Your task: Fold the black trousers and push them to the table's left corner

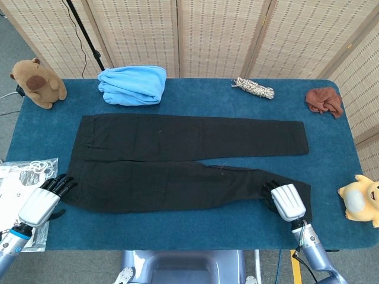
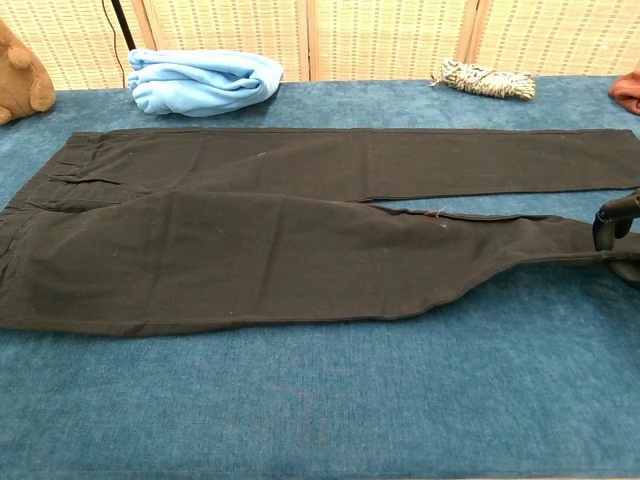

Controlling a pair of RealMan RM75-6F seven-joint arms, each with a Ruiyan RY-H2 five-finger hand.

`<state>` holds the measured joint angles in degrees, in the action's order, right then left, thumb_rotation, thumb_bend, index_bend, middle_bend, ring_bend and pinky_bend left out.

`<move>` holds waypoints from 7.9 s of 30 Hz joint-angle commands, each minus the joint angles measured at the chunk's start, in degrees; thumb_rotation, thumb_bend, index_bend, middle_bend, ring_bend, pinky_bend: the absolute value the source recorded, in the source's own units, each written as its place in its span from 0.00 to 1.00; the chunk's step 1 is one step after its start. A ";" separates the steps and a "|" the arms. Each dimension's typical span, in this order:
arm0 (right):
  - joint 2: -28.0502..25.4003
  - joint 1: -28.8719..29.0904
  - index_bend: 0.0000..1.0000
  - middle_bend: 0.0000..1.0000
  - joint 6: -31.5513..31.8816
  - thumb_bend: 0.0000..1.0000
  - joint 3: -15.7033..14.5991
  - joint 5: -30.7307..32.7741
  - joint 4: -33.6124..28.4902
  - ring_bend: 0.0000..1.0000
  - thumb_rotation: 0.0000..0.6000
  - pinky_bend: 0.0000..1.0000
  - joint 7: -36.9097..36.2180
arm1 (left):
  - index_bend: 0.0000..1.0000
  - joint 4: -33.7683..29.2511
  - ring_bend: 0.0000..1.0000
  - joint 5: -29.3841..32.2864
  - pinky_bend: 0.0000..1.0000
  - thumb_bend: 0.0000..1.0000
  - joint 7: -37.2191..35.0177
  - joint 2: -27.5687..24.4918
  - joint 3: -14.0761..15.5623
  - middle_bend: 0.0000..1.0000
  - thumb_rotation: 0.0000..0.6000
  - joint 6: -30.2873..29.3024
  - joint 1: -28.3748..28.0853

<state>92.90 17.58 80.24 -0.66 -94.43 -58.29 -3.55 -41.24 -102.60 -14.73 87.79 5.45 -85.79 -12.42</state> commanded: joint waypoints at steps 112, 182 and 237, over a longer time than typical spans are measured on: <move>11.45 38.65 0.47 0.45 -49.72 0.53 8.37 11.98 45.94 0.41 1.00 0.70 -10.01 | 0.71 0.78 0.44 44.67 0.50 0.40 27.02 6.86 -23.96 0.66 1.00 41.62 -32.27; -20.93 4.31 0.00 0.00 -8.58 0.00 6.21 16.27 -9.86 0.00 1.00 0.26 -1.59 | 0.00 -7.73 0.00 16.63 0.12 0.00 -9.23 -7.87 -6.00 0.00 1.00 29.53 -20.53; -7.49 -1.90 0.02 0.00 8.23 0.00 7.60 7.73 3.00 0.00 1.00 0.15 -10.23 | 0.00 26.45 0.00 14.87 0.09 0.01 -14.14 16.81 -5.44 0.00 1.00 28.43 -22.41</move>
<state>85.44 15.69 88.46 6.92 -86.73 -55.27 -13.76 -15.20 -87.77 -29.01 104.25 0.04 -57.72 -34.58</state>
